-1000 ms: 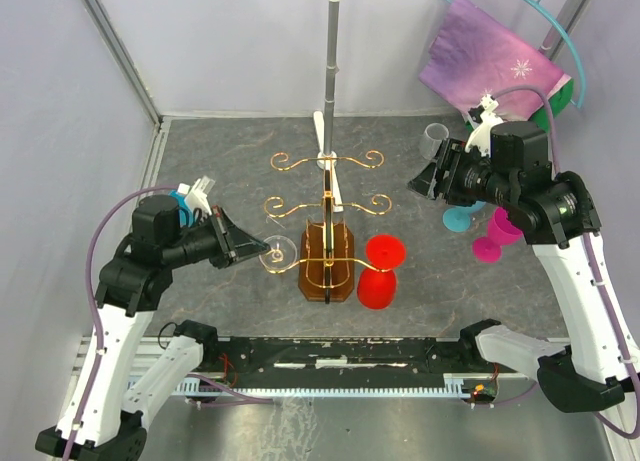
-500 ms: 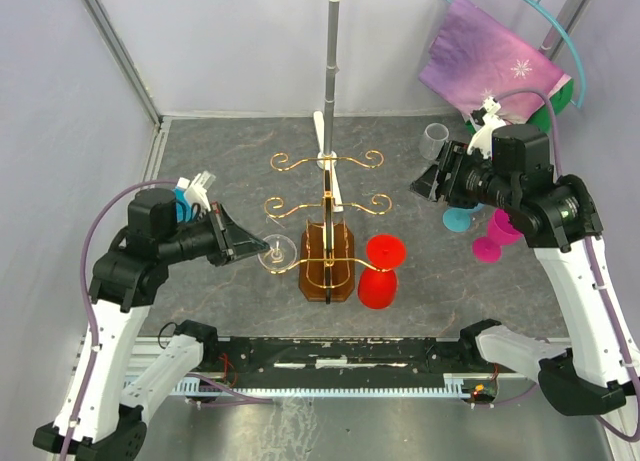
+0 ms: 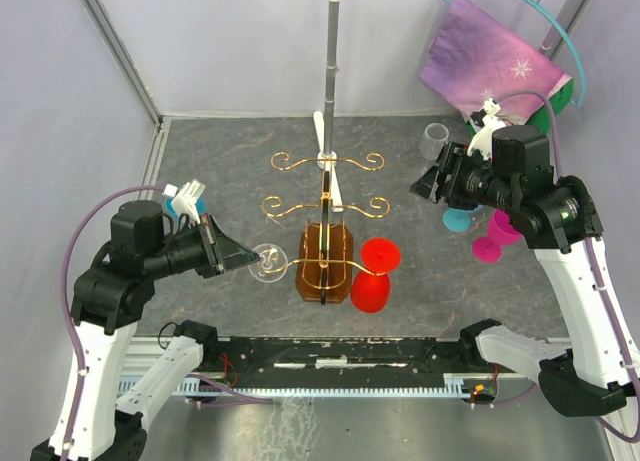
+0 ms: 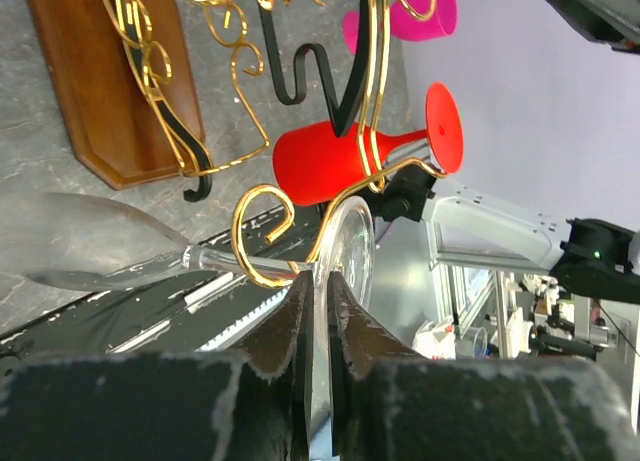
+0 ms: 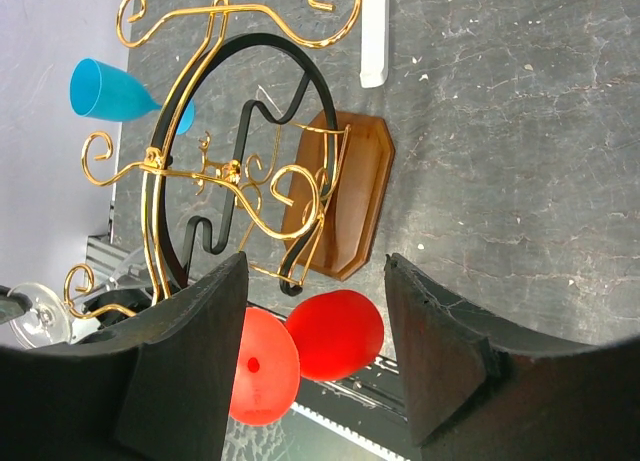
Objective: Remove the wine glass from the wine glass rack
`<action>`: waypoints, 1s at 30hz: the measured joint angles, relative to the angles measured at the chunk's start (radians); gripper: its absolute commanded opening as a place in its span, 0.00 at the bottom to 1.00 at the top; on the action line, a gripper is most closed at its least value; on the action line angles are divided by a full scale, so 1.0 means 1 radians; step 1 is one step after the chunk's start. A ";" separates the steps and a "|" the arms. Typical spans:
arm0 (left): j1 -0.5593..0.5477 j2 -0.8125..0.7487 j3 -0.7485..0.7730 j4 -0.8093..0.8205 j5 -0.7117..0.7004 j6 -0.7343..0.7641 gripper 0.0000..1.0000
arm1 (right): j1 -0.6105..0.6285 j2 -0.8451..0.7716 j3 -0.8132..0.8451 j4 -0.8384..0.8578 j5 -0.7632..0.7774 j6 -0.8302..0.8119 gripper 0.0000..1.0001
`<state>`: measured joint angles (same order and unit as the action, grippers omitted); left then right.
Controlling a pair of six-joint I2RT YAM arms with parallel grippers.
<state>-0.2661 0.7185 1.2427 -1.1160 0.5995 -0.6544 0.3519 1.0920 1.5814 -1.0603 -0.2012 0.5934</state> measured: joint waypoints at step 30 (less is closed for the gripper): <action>0.000 0.183 -0.071 0.552 0.182 -0.214 0.03 | 0.000 -0.067 -0.009 -0.013 -0.051 0.023 0.63</action>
<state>-0.2661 0.9020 1.1717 -0.5640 0.7815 -0.8680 0.3519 1.0248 1.5723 -1.0737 -0.2520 0.6163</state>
